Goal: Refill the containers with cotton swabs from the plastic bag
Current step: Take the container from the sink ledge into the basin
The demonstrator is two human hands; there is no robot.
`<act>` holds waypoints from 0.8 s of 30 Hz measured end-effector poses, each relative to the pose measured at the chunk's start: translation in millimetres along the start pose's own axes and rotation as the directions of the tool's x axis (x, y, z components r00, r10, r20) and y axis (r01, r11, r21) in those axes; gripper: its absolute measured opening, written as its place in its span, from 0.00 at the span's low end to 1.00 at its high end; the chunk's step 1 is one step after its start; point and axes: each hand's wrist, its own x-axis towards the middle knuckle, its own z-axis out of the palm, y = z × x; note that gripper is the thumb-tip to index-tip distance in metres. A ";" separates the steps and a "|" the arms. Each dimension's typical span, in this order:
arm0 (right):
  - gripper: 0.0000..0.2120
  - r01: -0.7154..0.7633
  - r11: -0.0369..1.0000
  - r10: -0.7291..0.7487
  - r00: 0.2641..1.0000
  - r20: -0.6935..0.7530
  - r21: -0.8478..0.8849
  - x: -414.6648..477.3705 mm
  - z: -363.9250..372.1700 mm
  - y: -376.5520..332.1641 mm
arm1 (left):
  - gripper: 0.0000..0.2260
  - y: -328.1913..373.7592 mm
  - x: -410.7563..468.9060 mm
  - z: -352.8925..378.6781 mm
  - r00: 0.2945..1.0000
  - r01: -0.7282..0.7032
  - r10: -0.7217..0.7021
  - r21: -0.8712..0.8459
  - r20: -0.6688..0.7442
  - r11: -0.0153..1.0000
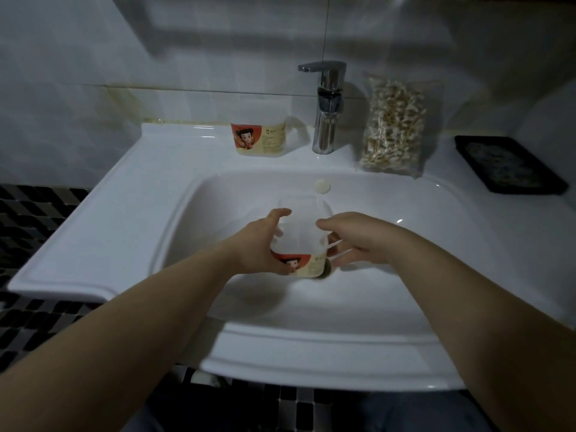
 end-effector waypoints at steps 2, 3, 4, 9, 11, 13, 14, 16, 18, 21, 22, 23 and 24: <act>0.22 -0.013 1.000 0.013 1.000 0.016 -0.022 3.6 -1.3 1.9 | 0.51 1.0 -0.4 -0.3 1.000 -0.001 0.001 0.010 0.009 1.000; 0.22 -0.019 0.999 0.020 1.000 0.019 -0.037 3.9 -1.5 2.5 | 0.52 1.2 -0.4 -0.8 1.000 0.004 -0.004 0.002 0.009 1.000; 0.22 -0.024 0.998 0.025 1.000 0.016 -0.056 3.4 -1.6 2.9 | 0.52 1.0 0.0 -1.4 1.000 0.012 -0.012 -0.014 0.013 1.000; 0.23 -0.038 0.989 0.033 0.999 -0.036 -0.143 -2.0 -1.9 3.7 | 0.56 -1.0 -0.2 -5.4 0.998 0.054 -0.049 -0.143 0.043 0.988; 0.25 -0.052 0.982 0.039 0.997 -0.073 -0.183 -4.3 -3.3 4.1 | 0.56 0.7 -2.3 -9.0 0.997 0.063 -0.056 -0.185 0.043 0.981; 0.24 -0.049 0.963 0.011 0.990 -0.143 -0.266 -10.9 -3.4 2.7 | 0.53 4.4 -6.0 -12.2 0.998 0.065 -0.061 -0.205 0.028 0.976; 0.24 -0.043 0.943 -0.021 0.982 -0.189 -0.330 -14.5 -3.6 1.5 | 0.50 6.0 -7.4 -13.0 0.998 0.063 -0.061 -0.210 0.015 0.976; 0.25 -0.011 0.887 -0.141 0.946 -0.292 -0.462 -23.2 -4.9 -2.5 | 0.45 10.8 -10.0 -14.5 0.998 0.037 -0.045 -0.204 -0.035 0.978; 0.26 0.054 0.861 -0.285 0.875 -0.392 -0.506 -32.2 -7.2 -6.4 | 0.40 18.5 -12.1 -16.6 0.992 -0.007 -0.014 -0.169 -0.125 0.986; 0.23 0.198 0.865 -0.445 0.726 -0.524 -0.460 -36.9 -14.9 -12.9 | 0.34 31.5 -11.1 -23.2 0.963 -0.075 0.068 -0.018 -0.261 0.997; 0.23 0.239 0.857 -0.486 0.669 -0.563 -0.456 -37.4 -17.3 -15.0 | 0.32 35.6 -10.3 -25.5 0.953 -0.093 0.092 0.011 -0.287 0.996; 0.22 0.267 0.845 -0.520 0.610 -0.598 -0.463 -38.3 -21.5 -18.3 | 0.31 40.9 -7.4 -28.2 0.945 -0.111 0.110 0.017 -0.307 0.994; 0.22 0.281 0.830 -0.550 0.556 -0.623 -0.482 -39.0 -25.1 -22.1 | 0.30 45.7 -4.4 -30.6 0.940 -0.126 0.123 0.012 -0.319 0.992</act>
